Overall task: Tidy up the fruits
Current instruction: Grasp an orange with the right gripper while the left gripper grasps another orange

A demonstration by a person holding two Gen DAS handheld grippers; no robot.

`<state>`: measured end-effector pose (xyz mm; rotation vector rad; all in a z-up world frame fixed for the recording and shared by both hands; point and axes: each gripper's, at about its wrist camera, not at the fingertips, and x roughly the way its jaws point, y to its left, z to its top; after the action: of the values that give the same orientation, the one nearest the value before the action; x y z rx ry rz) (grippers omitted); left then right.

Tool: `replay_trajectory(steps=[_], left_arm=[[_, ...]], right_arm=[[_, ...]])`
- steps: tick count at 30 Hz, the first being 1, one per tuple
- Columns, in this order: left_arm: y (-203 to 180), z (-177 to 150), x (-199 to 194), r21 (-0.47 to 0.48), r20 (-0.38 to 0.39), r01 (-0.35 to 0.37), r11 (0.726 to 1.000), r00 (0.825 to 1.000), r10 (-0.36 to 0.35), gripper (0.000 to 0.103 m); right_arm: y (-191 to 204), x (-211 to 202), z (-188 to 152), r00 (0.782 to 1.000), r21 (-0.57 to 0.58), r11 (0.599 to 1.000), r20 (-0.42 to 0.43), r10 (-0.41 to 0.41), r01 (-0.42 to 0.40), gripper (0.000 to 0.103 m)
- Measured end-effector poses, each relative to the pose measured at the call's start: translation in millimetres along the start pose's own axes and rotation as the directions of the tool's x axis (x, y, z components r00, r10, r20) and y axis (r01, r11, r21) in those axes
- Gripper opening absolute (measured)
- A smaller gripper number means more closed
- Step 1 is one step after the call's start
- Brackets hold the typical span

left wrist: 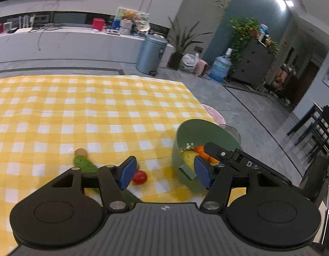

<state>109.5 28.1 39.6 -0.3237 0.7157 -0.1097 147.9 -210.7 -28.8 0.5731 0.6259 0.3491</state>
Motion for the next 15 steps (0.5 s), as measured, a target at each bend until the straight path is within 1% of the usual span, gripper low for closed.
replay_trajectory(steps=[5,10,13,15], left_arm=[[13.2,-5.8,-15.6,-0.025,0.016,-0.07,0.997,0.997,0.071,0.073],[34.0,-7.9,-34.9,-0.054,0.022,-0.138,0.989,0.99,0.14,0.072],[52.7,-9.4,-45.7,-0.072,0.033,-0.175,0.982,0.984,0.177,0.072],[67.5,-10.2,-50.2,-0.105,0.027,-0.178,0.978,0.983,0.182,0.072]], right_arm=[[6.5,4.2,-4.1,0.999,-0.031,1.0,-0.035,-0.005,0.004,0.069],[18.2,2.1,-11.8,0.999,-0.061,0.998,-0.053,0.003,-0.006,0.069],[34.5,1.0,-18.7,0.998,-0.106,0.994,-0.065,-0.019,0.012,0.069],[48.7,-0.8,-22.8,0.998,-0.146,0.989,-0.063,-0.024,0.014,0.069]])
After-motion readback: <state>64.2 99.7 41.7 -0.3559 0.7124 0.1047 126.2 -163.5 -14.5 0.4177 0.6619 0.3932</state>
